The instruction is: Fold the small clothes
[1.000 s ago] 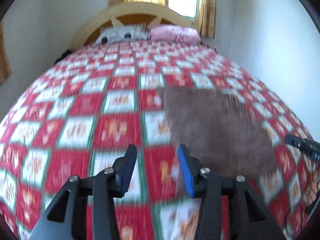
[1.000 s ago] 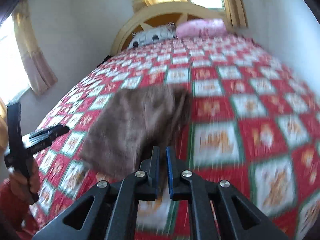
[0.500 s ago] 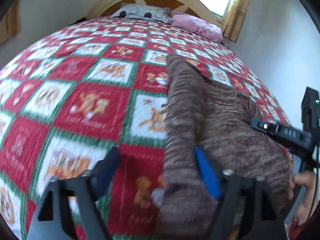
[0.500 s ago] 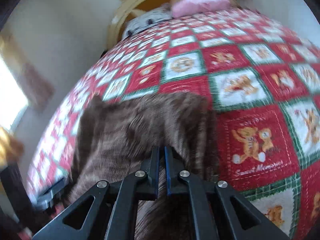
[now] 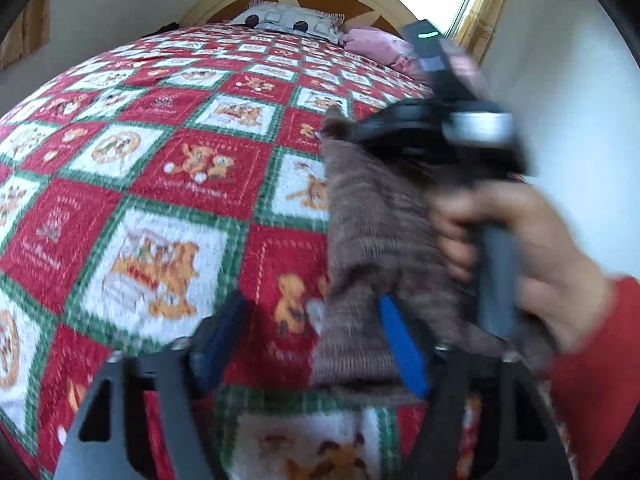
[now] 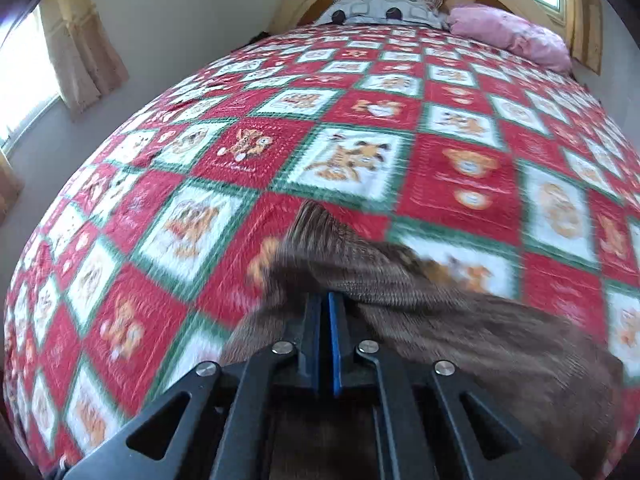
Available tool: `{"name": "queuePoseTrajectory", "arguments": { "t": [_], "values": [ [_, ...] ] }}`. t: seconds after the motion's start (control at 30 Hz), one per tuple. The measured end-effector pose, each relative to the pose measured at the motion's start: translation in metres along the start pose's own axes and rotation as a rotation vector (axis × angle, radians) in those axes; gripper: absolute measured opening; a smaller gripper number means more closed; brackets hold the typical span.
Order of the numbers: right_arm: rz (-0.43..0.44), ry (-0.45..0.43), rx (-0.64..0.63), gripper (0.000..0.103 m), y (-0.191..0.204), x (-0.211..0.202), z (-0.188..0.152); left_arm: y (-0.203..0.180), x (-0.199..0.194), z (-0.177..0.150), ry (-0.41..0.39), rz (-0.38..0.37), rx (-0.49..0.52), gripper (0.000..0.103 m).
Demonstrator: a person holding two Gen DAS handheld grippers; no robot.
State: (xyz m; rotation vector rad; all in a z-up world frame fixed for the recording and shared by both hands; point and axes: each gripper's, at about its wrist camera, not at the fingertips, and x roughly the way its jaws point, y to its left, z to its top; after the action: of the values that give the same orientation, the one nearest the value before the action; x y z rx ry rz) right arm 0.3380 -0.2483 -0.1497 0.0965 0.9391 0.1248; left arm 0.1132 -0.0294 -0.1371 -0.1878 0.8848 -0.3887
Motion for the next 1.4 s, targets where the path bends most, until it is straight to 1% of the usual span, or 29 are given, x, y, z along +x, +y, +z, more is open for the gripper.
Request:
{"name": "queuePoseTrajectory", "arguments": {
  "t": [0.07, 0.13, 0.2, 0.23, 0.33, 0.4, 0.43, 0.47, 0.53, 0.57, 0.6, 0.63, 0.67, 0.7, 0.73, 0.77, 0.83, 0.87, 0.93, 1.0, 1.07, 1.1, 1.13, 1.2, 1.27, 1.3, 1.33, 1.4],
  "values": [
    [0.038, 0.012, 0.065, 0.0, -0.008, 0.008, 0.011, -0.005, -0.005, -0.008, -0.004, -0.015, 0.038, 0.057],
    [0.081, 0.011, 0.108, 0.0, -0.018, 0.009, 0.01, -0.008, -0.007, -0.012, 0.005, -0.037, 0.053, 0.047],
    [0.122, 0.002, 0.145, 0.0, -0.026, 0.006, 0.007, -0.007, -0.01, -0.016, 0.019, -0.06, 0.066, 0.043],
    [0.128, -0.002, 0.153, 0.0, -0.027, 0.005, 0.007, -0.005, -0.013, -0.018, 0.025, -0.072, 0.071, 0.04],
    [0.099, -0.013, 0.139, 0.0, -0.025, 0.002, 0.007, -0.007, -0.024, -0.027, 0.04, -0.08, 0.142, 0.039],
    [0.04, -0.047, 0.123, 0.0, -0.015, -0.019, 0.004, -0.004, -0.032, -0.028, 0.06, -0.095, 0.176, 0.039],
    [0.03, -0.078, 0.116, 0.003, -0.013, -0.032, 0.0, 0.002, -0.036, -0.025, 0.068, -0.102, 0.172, 0.039],
    [0.039, -0.133, 0.097, 0.003, -0.005, -0.059, -0.011, 0.011, -0.041, -0.021, 0.064, -0.104, 0.155, 0.039],
    [0.101, -0.188, 0.066, 0.003, 0.006, -0.095, -0.033, 0.033, -0.048, -0.005, 0.027, -0.091, 0.1, 0.04],
    [0.115, -0.198, 0.046, 0.003, 0.012, -0.114, -0.05, 0.045, -0.048, 0.007, 0.005, -0.076, 0.073, 0.04],
    [0.111, -0.192, 0.024, 0.003, 0.021, -0.13, -0.07, 0.052, -0.047, 0.017, -0.01, -0.056, 0.057, 0.04],
    [0.125, -0.174, 0.007, 0.003, 0.029, -0.141, -0.091, 0.058, -0.045, 0.029, -0.026, -0.029, 0.045, 0.04],
    [0.146, -0.16, 0.0, 0.003, 0.034, -0.145, -0.104, 0.061, -0.04, 0.041, -0.04, -0.013, 0.049, 0.04],
    [0.185, -0.135, -0.007, 0.003, 0.042, -0.149, -0.123, 0.06, -0.032, 0.056, -0.055, 0.003, 0.064, 0.04],
    [0.212, -0.115, -0.011, 0.003, 0.048, -0.15, -0.136, 0.058, -0.026, 0.063, -0.061, 0.011, 0.072, 0.04],
    [0.237, -0.084, -0.018, 0.003, 0.058, -0.145, -0.149, 0.051, -0.014, 0.077, -0.052, -0.009, 0.088, 0.04],
    [0.239, -0.053, -0.023, 0.003, 0.068, -0.135, -0.163, 0.038, 0.005, 0.092, -0.01, -0.07, 0.108, 0.04],
    [0.227, -0.024, -0.024, 0.003, 0.074, -0.125, -0.169, 0.03, 0.014, 0.097, 0.009, -0.092, 0.125, 0.04],
    [0.201, -0.004, -0.025, 0.003, 0.076, -0.118, -0.177, 0.016, 0.026, 0.099, 0.03, -0.099, 0.159, 0.043],
    [0.206, -0.027, -0.013, 0.003, 0.076, -0.123, -0.179, 0.004, 0.041, 0.099, 0.061, -0.092, 0.206, 0.048],
    [0.214, -0.022, -0.011, 0.007, 0.076, -0.126, -0.182, 0.001, 0.054, 0.096, 0.099, -0.098, 0.214, 0.052],
    [0.209, -0.019, -0.023, 0.013, 0.077, -0.126, -0.184, 0.003, 0.056, 0.094, 0.111, -0.107, 0.201, 0.056],
    [0.208, -0.02, -0.039, 0.016, 0.078, -0.127, -0.185, 0.004, 0.059, 0.095, 0.118, -0.115, 0.189, 0.062],
    [0.193, -0.022, -0.08, 0.02, 0.083, -0.125, -0.188, 0.01, 0.068, 0.097, 0.146, -0.13, 0.147, 0.069],
    [0.19, -0.027, -0.086, 0.031, 0.087, -0.123, -0.185, 0.011, 0.069, 0.101, 0.151, -0.142, 0.132, 0.069],
    [0.193, -0.027, -0.084, 0.043, 0.089, -0.121, -0.183, 0.01, 0.069, 0.102, 0.153, -0.137, 0.135, 0.069],
    [0.191, -0.034, -0.089, 0.048, 0.093, -0.119, -0.181, 0.01, 0.069, 0.102, 0.154, -0.13, 0.143, 0.07],
    [0.141, -0.047, -0.128, 0.048, 0.1, -0.117, -0.181, 0.002, 0.069, 0.099, 0.142, -0.087, 0.194, 0.071]
  ]
}}
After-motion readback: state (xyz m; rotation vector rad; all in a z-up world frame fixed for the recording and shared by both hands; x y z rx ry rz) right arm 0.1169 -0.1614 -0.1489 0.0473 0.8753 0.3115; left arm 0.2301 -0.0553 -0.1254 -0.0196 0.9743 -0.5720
